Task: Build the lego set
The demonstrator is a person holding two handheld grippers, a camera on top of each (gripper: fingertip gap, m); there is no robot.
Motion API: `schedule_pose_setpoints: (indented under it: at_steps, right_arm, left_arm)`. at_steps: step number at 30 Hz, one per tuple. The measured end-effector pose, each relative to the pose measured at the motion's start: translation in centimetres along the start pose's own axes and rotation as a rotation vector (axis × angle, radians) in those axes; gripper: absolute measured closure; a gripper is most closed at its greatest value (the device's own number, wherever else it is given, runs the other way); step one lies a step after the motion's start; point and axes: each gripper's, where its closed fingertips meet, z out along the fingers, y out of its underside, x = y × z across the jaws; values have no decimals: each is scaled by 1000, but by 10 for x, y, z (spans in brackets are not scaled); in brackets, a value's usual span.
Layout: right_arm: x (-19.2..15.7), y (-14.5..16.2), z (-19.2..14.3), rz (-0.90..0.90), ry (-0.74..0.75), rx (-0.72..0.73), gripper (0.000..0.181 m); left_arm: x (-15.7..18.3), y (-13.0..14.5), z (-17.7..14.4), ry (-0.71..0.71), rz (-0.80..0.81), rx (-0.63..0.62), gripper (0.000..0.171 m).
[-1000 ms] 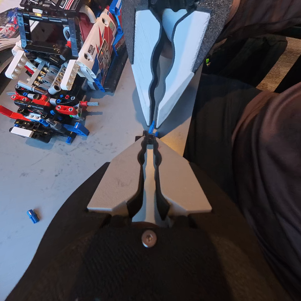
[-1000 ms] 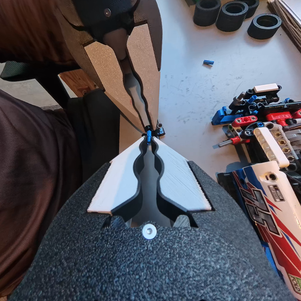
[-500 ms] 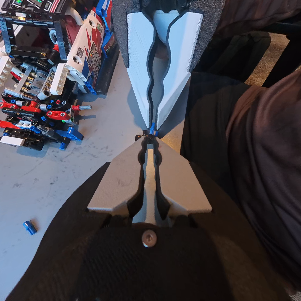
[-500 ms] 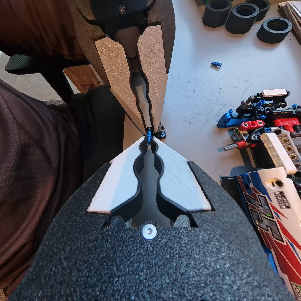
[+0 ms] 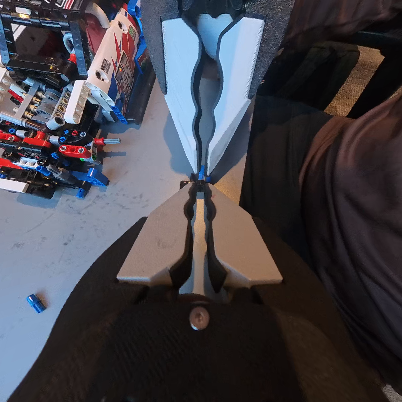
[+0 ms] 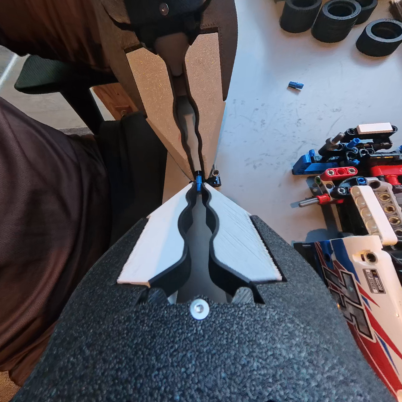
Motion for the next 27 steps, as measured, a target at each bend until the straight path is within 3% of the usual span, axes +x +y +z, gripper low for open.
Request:
schedule_pose_setpoints:
  at_steps: [8, 14, 27]
  right_arm:
    - [2, -2, -2, -39, 58, -82, 179]
    - [2, -2, -1, 80, -28, -36, 178]
    - [3, -4, -1, 114, -42, -18, 179]
  left_arm:
    - [-2, -1, 1, -14, 3, -4, 168]
    - [-2, -1, 1, -10, 20, -4, 168]
    - [-4, 0, 1, -23, 30, -7, 168]
